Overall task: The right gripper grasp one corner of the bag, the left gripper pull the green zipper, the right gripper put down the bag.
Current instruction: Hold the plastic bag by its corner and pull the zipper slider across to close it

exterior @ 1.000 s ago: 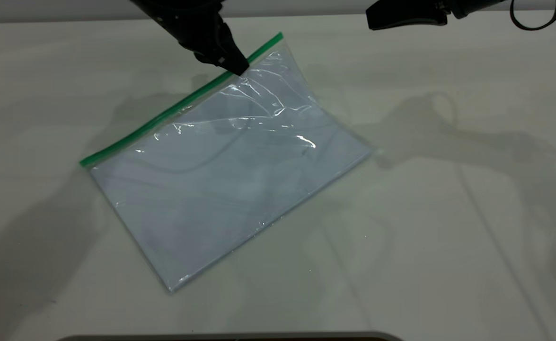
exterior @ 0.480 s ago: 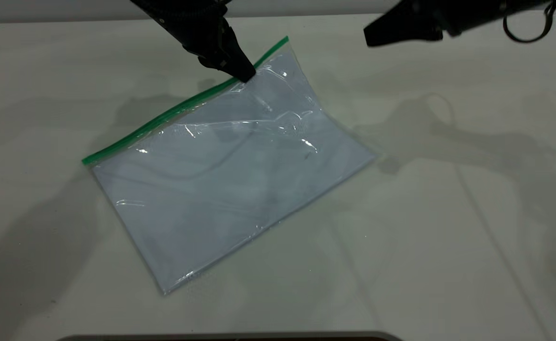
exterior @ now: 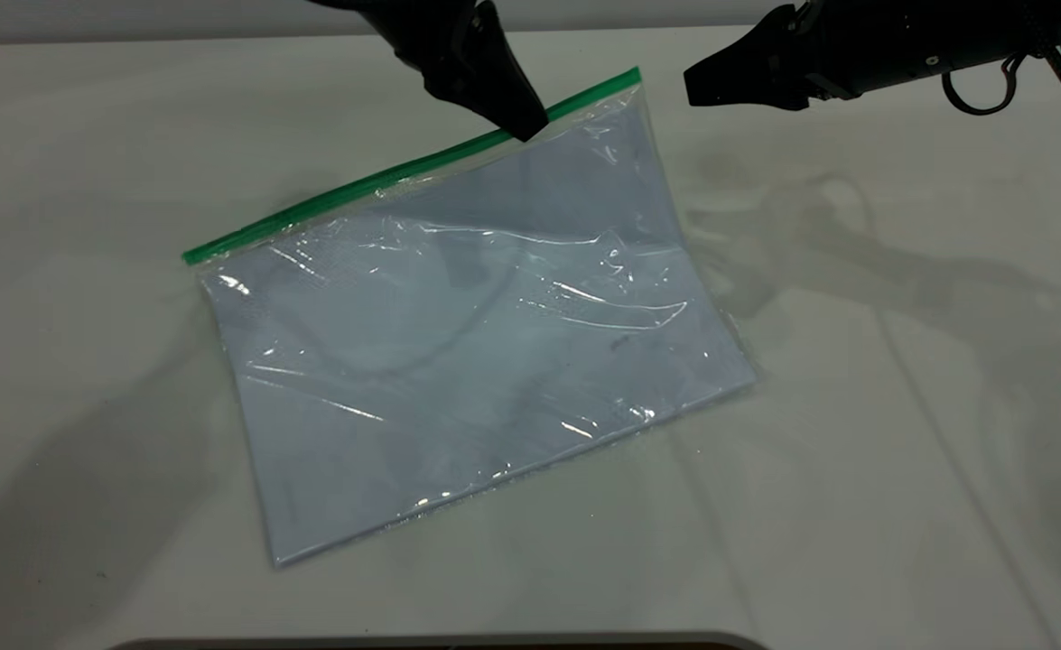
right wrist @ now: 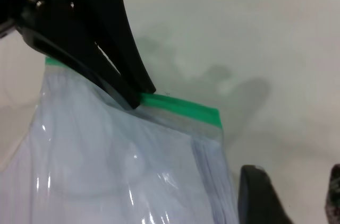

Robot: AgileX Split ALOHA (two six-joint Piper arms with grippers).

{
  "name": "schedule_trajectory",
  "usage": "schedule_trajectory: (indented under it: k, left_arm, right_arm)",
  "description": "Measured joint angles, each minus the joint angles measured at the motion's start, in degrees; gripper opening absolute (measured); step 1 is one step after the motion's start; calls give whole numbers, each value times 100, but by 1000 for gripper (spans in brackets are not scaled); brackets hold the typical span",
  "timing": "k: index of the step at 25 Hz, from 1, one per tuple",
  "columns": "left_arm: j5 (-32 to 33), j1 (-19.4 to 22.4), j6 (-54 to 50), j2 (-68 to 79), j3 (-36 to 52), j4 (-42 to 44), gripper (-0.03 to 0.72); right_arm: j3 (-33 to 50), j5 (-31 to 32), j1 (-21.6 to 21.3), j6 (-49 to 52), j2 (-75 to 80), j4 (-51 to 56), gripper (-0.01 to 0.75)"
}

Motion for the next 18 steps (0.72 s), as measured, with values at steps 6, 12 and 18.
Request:
schedule_trajectory:
  k: [6, 12, 18]
  left_arm:
    - [125, -143, 5, 0, -289, 39, 65]
    - [154, -238, -14, 0, -444, -78, 65]
    - [157, -353, -3, 0, -444, -182, 65]
  right_arm:
    - [-5, 19, 51, 0, 0, -338, 391]
    - [-5, 55, 150, 0, 0, -470, 391]
    - [-10, 56, 222, 0, 0, -427, 344]
